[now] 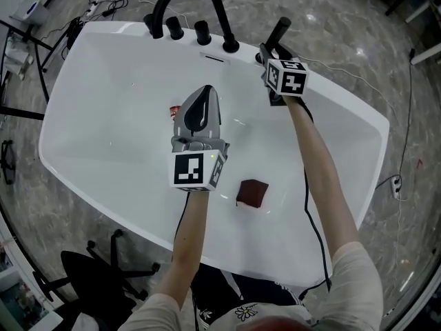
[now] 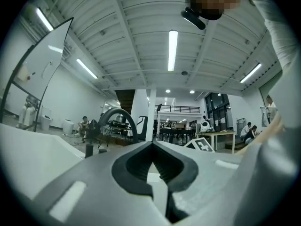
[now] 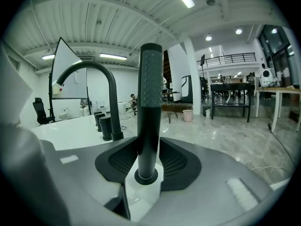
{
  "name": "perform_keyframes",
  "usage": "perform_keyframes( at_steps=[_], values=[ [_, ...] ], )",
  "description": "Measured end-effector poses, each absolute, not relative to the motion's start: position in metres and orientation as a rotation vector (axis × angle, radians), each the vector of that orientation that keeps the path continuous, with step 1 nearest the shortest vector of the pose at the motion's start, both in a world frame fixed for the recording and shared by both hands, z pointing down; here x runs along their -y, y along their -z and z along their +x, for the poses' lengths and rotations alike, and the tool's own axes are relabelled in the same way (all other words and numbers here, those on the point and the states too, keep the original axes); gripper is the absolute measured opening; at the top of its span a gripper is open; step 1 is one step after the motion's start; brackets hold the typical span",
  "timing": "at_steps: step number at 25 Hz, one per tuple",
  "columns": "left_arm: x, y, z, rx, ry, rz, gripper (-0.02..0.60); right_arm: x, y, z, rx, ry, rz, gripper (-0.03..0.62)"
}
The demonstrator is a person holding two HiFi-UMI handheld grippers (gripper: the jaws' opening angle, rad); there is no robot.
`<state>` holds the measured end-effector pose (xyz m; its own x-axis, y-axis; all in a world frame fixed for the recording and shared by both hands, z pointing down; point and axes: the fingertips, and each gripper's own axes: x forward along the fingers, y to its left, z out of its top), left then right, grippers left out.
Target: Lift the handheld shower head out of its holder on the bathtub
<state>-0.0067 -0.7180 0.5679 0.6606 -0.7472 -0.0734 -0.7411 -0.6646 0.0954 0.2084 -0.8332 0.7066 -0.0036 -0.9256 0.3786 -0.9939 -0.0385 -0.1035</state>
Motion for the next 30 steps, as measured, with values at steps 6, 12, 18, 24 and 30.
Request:
perform_keyframes(
  at_steps=[6, 12, 18, 24, 30],
  values=[
    [0.722, -0.587, -0.034, 1.329, 0.12, 2.763, 0.0, 0.838, -0.707, 0.207, 2.063, -0.491, 2.079, 0.152],
    [0.732, -0.588, -0.061, 1.399, 0.098, 2.728, 0.0, 0.841, -0.677, 0.207, 2.06, -0.451, 2.138, 0.15],
    [0.737, -0.547, -0.067, 1.394, 0.098, 2.748, 0.0, 0.843, -0.602, 0.2, 2.092, -0.313, 2.131, 0.15],
    [0.737, -0.442, -0.072, 1.4, 0.157, 2.797, 0.0, 0.828, -0.475, 0.179, 2.201, -0.152, 2.118, 0.15],
    [0.711, -0.316, -0.061, 1.38, 0.228, 2.893, 0.0, 0.787, -0.333, 0.168, 2.242, -0.023, 2.166, 0.15]
  ],
)
